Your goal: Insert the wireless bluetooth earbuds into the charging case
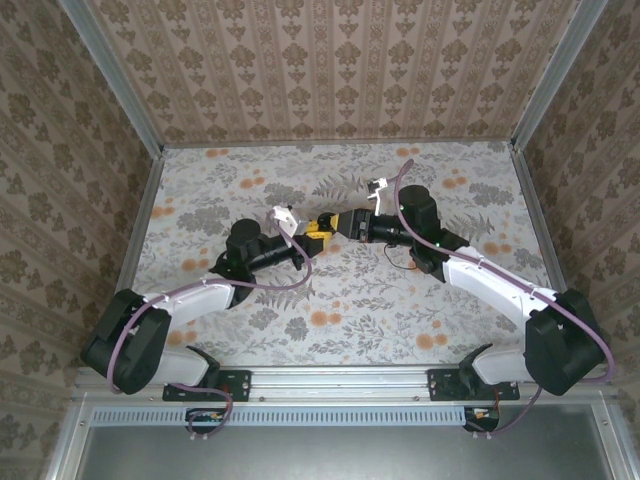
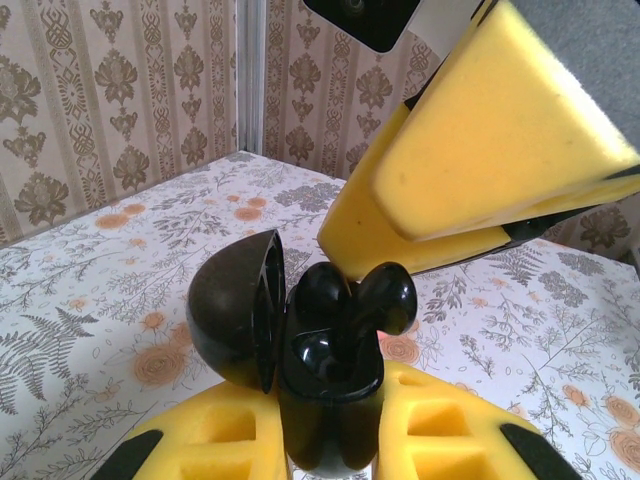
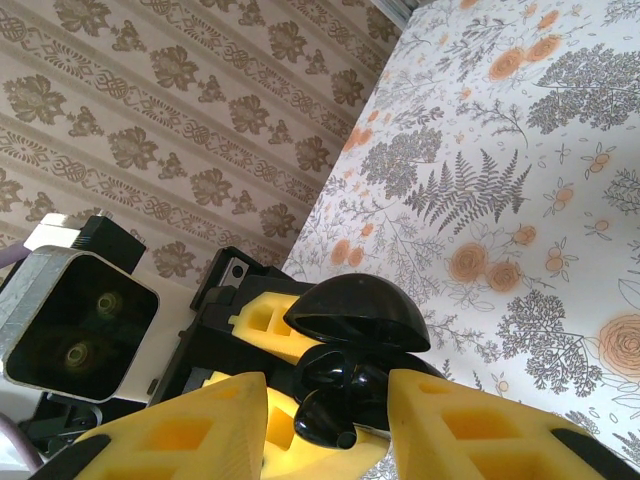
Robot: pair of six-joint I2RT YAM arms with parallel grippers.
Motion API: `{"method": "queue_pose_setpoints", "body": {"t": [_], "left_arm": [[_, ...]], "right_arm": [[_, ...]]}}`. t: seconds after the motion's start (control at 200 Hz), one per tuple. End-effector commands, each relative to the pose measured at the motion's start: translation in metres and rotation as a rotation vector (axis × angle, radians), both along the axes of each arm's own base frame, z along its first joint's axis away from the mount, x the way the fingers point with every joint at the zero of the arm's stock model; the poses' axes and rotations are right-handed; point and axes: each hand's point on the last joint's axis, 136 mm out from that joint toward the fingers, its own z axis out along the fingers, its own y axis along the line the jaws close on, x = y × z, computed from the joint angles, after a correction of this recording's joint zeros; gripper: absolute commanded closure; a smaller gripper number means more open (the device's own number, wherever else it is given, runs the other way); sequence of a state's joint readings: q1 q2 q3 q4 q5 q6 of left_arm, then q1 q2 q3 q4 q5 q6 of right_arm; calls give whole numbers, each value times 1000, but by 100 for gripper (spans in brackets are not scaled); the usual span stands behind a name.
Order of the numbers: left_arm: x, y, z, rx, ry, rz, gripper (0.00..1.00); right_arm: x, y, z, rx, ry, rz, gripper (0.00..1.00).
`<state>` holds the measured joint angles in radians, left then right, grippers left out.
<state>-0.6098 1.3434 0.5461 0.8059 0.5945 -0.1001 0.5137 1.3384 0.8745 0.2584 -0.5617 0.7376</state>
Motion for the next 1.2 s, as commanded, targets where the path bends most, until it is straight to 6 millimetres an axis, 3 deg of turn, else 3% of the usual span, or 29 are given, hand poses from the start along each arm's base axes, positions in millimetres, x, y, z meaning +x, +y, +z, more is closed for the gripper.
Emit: {"method": "queue_pose_setpoints", "body": {"t": [0.0, 0.505, 0.875, 1.195], "left_arm": [[-4, -3, 25, -40, -69, -22, 90], [-3, -2, 23, -37, -65, -11, 90], [-1, -1, 21, -31, -58, 1, 90], [-2, -3, 24, -37, -64, -10, 90]], "right_arm": [[-2, 4, 13, 30, -19, 32, 63], [-8, 2, 15, 32, -16, 37, 65], [-15, -18, 29, -5, -95, -44, 62], [-13, -14, 13, -56, -44, -18, 64]]}}
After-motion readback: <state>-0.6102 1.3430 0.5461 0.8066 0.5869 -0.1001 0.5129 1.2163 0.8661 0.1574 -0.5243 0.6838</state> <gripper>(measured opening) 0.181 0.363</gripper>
